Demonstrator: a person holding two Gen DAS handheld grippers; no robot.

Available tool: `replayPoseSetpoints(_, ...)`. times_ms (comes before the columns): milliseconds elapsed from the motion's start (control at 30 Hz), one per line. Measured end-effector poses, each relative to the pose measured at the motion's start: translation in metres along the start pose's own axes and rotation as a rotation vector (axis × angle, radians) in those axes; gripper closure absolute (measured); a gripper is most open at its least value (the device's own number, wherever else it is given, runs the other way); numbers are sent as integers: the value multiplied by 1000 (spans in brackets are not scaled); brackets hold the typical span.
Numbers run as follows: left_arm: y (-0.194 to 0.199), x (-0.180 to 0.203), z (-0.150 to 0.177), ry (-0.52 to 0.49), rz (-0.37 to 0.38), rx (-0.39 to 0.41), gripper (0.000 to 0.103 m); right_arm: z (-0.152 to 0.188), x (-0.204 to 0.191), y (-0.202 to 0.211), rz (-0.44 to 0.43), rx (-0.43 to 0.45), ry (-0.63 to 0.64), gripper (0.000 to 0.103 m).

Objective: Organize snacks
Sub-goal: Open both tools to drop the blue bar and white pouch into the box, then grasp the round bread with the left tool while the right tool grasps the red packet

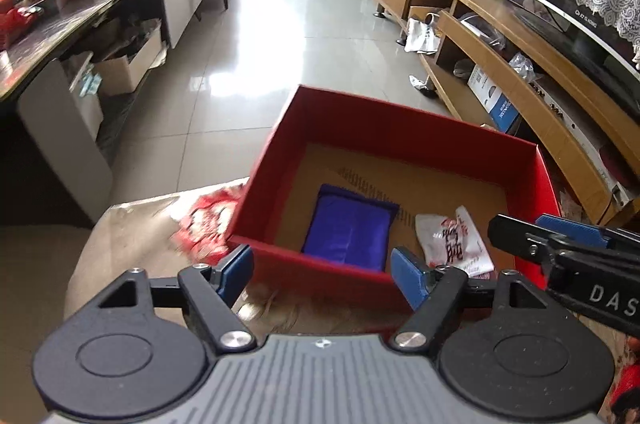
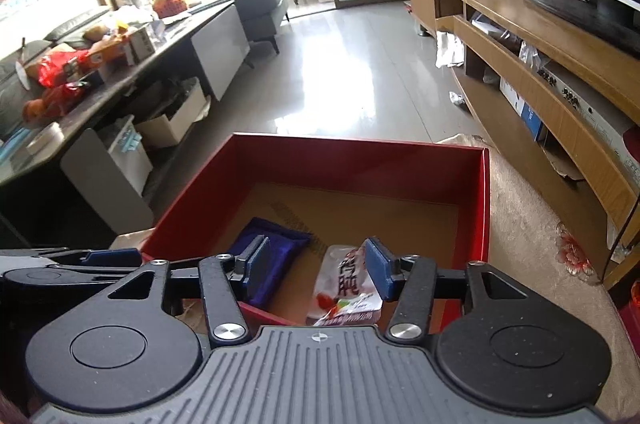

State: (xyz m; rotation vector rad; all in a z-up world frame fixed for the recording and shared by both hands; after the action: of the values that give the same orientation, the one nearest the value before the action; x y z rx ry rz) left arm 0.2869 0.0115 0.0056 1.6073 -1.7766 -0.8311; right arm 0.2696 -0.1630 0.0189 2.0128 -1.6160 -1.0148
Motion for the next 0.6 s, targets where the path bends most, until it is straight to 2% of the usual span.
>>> replayPoseSetpoints(400,27,-28,54,61,17,-66,31,40,-24,26,12,-70,97,39)
replayPoseSetpoints(600,36,-32,78,95,21,-99,25,58,-27,41,5,-93,98,37)
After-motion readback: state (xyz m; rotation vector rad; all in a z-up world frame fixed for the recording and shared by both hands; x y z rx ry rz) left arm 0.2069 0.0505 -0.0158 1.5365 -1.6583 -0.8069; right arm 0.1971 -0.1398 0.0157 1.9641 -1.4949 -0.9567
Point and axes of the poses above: each gripper's, at about its wrist camera, not at the fingertips, and y roughly against the way its jaws point, x to its right, z to its underside, the point moved 2 cm from there along -y, roughly the way its jaws point, and after that the axes turned 8 degrees about -y, right-handed, at the moved point
